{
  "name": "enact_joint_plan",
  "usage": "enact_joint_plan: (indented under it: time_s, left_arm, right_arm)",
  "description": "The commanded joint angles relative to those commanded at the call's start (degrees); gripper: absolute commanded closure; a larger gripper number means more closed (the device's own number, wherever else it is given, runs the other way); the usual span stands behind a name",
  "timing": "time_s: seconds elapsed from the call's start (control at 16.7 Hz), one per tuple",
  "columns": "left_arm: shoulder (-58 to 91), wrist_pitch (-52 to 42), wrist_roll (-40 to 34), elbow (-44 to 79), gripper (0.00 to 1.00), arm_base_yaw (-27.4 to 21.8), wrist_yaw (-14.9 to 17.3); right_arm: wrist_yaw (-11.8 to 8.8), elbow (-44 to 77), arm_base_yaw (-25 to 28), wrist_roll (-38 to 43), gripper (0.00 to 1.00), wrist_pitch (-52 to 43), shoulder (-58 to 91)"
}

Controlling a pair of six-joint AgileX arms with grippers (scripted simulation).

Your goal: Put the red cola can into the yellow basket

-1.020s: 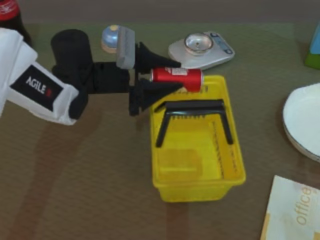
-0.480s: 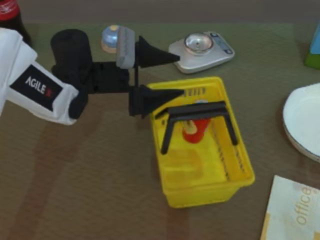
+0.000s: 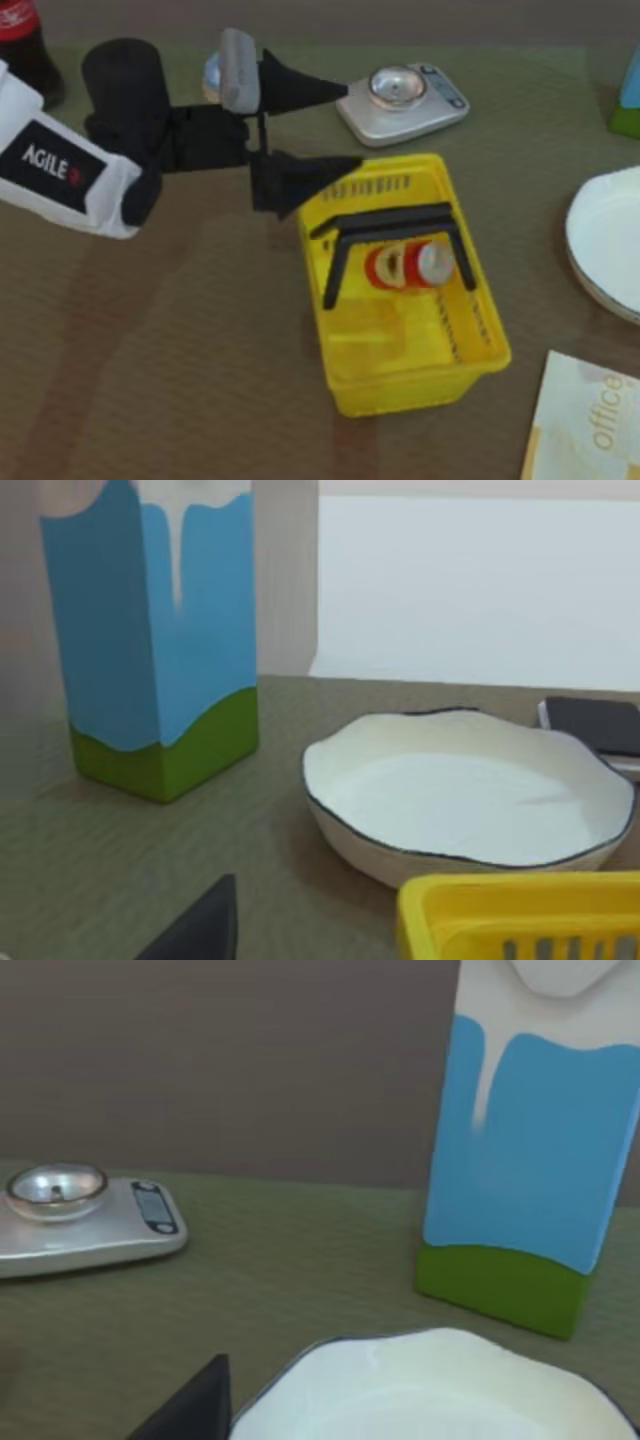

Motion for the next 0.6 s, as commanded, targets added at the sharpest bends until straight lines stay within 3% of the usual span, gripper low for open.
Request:
enact_joint_plan:
  time_s: [0.24,0.6]
  left_arm:
    - [-14.2,-6.8,-2.2,-6.2,0.00,2.6,-8.5]
    - [-47.0,-23.2,-5.3,-22.6,0.00,8.3,-27.0]
  right_arm:
    - [0.0,13.6,5.0,-7.3,0.00,-10.3,14.1]
    - [0.0,45.1,15.2,-22.7,0.00,-32.8,47.9]
